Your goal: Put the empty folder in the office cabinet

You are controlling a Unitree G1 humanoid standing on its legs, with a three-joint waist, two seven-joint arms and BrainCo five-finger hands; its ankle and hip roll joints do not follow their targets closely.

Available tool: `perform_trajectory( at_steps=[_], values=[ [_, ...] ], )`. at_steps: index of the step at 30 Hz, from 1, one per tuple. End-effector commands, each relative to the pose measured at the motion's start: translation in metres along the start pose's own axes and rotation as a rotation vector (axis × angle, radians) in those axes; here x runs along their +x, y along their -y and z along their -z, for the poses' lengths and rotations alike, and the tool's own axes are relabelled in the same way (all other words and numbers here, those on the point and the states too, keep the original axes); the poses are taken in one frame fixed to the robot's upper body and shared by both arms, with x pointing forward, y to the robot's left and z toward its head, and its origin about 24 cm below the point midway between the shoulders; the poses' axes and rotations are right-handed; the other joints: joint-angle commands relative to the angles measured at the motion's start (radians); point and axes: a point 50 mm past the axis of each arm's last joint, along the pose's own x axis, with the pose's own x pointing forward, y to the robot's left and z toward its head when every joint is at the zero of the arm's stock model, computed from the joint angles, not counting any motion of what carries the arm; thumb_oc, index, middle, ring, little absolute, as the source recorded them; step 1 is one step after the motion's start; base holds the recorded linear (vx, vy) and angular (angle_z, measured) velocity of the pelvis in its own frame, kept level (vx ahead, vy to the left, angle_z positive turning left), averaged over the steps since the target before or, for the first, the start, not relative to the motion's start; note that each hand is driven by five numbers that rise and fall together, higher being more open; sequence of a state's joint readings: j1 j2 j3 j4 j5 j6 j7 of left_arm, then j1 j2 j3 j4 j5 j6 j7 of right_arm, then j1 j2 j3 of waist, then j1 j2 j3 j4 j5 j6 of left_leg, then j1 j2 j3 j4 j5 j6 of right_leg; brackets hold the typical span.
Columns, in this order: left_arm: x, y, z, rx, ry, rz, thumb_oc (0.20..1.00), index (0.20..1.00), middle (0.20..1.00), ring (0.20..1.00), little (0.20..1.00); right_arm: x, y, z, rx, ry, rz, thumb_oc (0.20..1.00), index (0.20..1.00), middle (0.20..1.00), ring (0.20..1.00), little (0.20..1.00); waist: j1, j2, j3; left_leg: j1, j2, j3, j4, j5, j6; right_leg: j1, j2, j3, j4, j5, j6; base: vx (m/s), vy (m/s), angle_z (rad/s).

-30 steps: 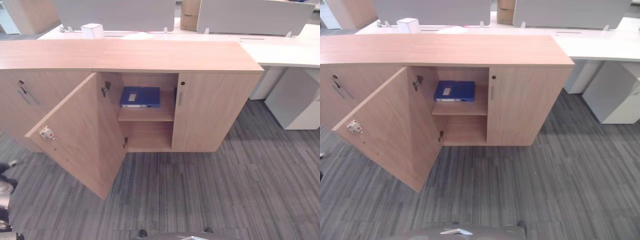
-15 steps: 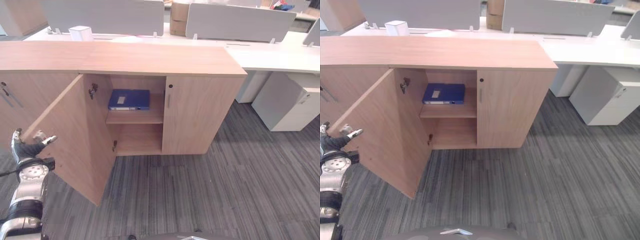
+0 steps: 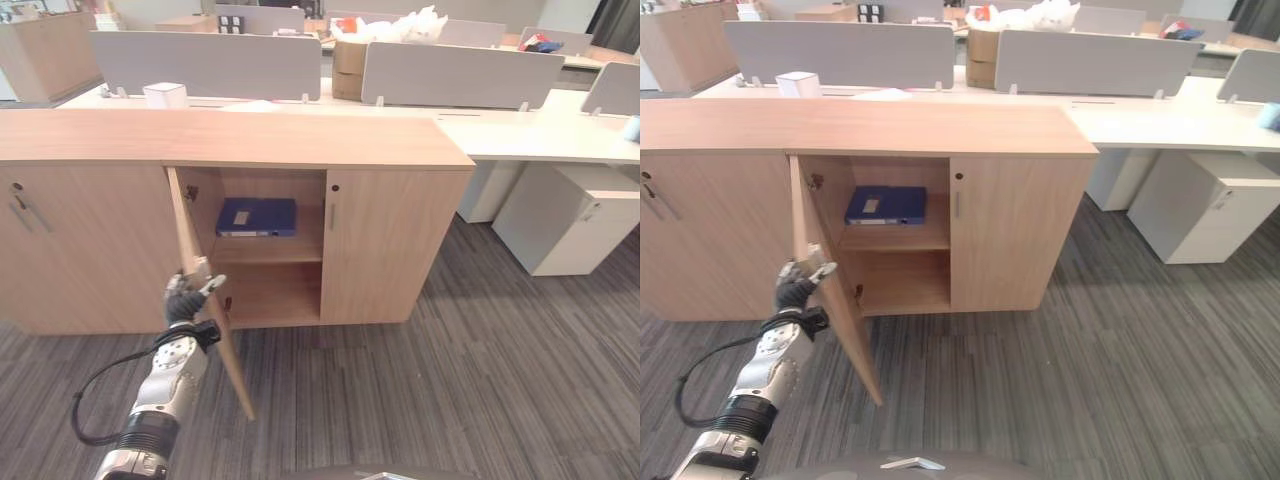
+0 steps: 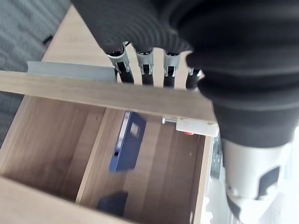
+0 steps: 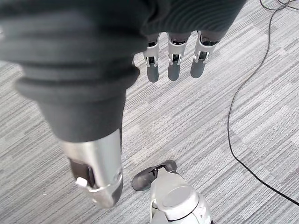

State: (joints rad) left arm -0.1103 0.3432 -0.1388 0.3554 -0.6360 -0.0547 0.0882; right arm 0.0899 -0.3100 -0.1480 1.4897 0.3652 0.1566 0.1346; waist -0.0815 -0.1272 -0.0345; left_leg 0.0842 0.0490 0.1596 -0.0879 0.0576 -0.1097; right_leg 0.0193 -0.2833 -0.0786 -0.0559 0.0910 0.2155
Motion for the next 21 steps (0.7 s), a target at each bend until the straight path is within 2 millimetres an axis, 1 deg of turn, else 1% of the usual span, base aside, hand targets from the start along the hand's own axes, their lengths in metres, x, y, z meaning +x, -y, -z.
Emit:
perform_trajectory(
  at_steps=[1,3,6,7,8,9,10,13,16,17,18,19,20,21],
  values=[
    [0.012,0.035,-0.026,-0.066,0.118,0.188,1.000,1.000,1.000,1.000,1.000,-0.002,-0.004,-0.019,-0.015,0.030,0.029,1.000,1.000,1.000,1.000,1.000,-0.040,0.042,0.023,0.025,-0.034,-0.027,0.001,-0.160,0.089,-0.024,-0.010,0.027,0.011,0.035,0.034,0.00,-0.011,-0.13],
    [0.009,0.050,-0.024,-0.078,0.116,0.256,1.000,1.000,1.000,1.000,1.000,-0.002,-0.009,-0.022,0.002,0.045,0.022,1.000,1.000,1.000,1.000,1.000,-0.042,0.041,0.022,0.027,-0.034,-0.025,0.001,-0.162,0.089,-0.023,-0.008,0.031,0.009,0.034,0.032,0.00,-0.017,-0.13],
    [0.003,0.060,-0.024,-0.068,0.127,0.314,1.000,1.000,1.000,1.000,1.000,-0.001,-0.014,-0.023,0.010,0.053,0.012,1.000,1.000,1.000,1.000,1.000,-0.041,0.040,0.019,0.028,-0.030,-0.023,0.001,-0.163,0.089,-0.022,-0.006,0.035,0.008,0.033,0.031,0.00,-0.022,-0.12],
    [0.003,0.060,-0.024,-0.068,0.127,0.314,1.000,1.000,1.000,1.000,1.000,-0.001,-0.014,-0.023,0.010,0.053,0.012,1.000,1.000,1.000,1.000,1.000,-0.041,0.040,0.019,0.028,-0.030,-0.023,0.001,-0.163,0.089,-0.022,-0.006,0.035,0.008,0.033,0.031,0.00,-0.026,-0.05],
    [0.001,0.061,-0.019,-0.065,0.114,0.322,1.000,1.000,1.000,1.000,1.000,-0.001,-0.017,-0.023,0.013,0.056,0.005,1.000,1.000,1.000,1.000,1.000,-0.039,0.039,0.018,0.028,-0.028,-0.023,0.001,-0.163,0.087,-0.021,-0.004,0.036,0.007,0.030,0.029,0.00,-0.037,-0.07],
    [-0.001,0.057,-0.012,-0.030,0.091,0.317,1.000,1.000,1.000,1.000,1.000,-0.001,-0.020,-0.023,0.017,0.058,0.001,1.000,1.000,1.000,1.000,1.000,-0.036,0.039,0.017,0.029,-0.025,-0.023,0.001,-0.162,0.087,-0.020,-0.003,0.035,0.007,0.027,0.028,0.00,-0.037,-0.06],
    [-0.002,0.057,-0.012,-0.029,0.091,0.317,1.000,1.000,1.000,1.000,1.000,-0.001,-0.020,-0.023,0.017,0.058,0.001,1.000,1.000,1.000,1.000,1.000,-0.036,0.039,0.017,0.029,-0.025,-0.023,0.001,-0.162,0.087,-0.020,-0.003,0.035,0.007,0.027,0.027,0.00,-0.031,-0.03],
    [-0.007,0.043,0.005,0.015,0.041,0.262,1.000,1.000,1.000,1.000,1.000,0.000,-0.022,-0.023,0.011,0.064,0.001,1.000,1.000,1.000,1.000,1.000,-0.029,0.039,0.015,0.029,-0.022,-0.025,0.001,-0.160,0.086,-0.018,0.000,0.035,0.005,0.023,0.024,0.00,0.000,0.00],
    [-0.015,0.020,0.033,0.094,-0.066,0.170,1.000,1.000,1.000,1.000,1.000,-0.001,-0.026,-0.029,-0.056,0.096,0.011,1.000,1.000,1.000,1.000,1.000,-0.019,0.039,0.015,0.030,-0.020,-0.028,0.001,-0.157,0.085,-0.013,0.002,0.033,0.005,0.016,0.022,0.00,0.000,0.00],
    [-0.020,0.007,0.047,0.136,-0.123,0.121,1.000,1.000,1.000,1.000,1.000,-0.001,-0.027,-0.034,-0.109,0.119,0.029,1.000,1.000,1.000,1.000,1.000,-0.015,0.040,0.016,0.029,-0.021,-0.029,0.001,-0.155,0.085,-0.012,0.002,0.032,0.006,0.014,0.021,0.00,0.000,0.00],
    [-0.025,0.001,0.056,0.148,-0.165,0.093,1.000,1.000,1.000,1.000,1.000,-0.001,-0.028,-0.036,-0.137,0.129,0.038,1.000,1.000,1.000,1.000,1.000,-0.012,0.041,0.017,0.028,-0.020,-0.031,0.001,-0.153,0.085,-0.012,0.002,0.030,0.008,0.013,0.021,0.00,0.000,0.00],
    [-0.032,-0.011,0.072,0.169,-0.237,0.040,1.000,1.000,1.000,1.000,1.000,-0.002,-0.029,-0.041,-0.174,0.154,0.051,1.000,1.000,1.000,1.000,1.000,-0.007,0.044,0.018,0.026,-0.021,-0.033,0.001,-0.151,0.086,-0.013,0.003,0.029,0.009,0.012,0.020,0.00,0.000,0.00],
    [-0.037,-0.017,0.082,0.155,-0.279,0.007,1.000,1.000,1.000,1.000,1.000,-0.003,-0.031,-0.045,-0.192,0.175,0.056,1.000,1.000,1.000,1.000,1.000,-0.006,0.046,0.019,0.025,-0.021,-0.034,0.001,-0.149,0.086,-0.012,0.003,0.028,0.009,0.013,0.019,0.00,0.000,0.00],
    [-0.060,-0.037,0.121,0.067,-0.467,-0.126,1.000,1.000,1.000,1.000,1.000,-0.004,-0.039,-0.053,-0.263,0.224,0.051,1.000,1.000,1.000,1.000,1.000,-0.001,0.051,0.021,0.022,-0.021,-0.033,0.001,-0.143,0.086,-0.015,0.005,0.026,0.011,0.013,0.017,0.00,0.000,0.00]
  ],
)
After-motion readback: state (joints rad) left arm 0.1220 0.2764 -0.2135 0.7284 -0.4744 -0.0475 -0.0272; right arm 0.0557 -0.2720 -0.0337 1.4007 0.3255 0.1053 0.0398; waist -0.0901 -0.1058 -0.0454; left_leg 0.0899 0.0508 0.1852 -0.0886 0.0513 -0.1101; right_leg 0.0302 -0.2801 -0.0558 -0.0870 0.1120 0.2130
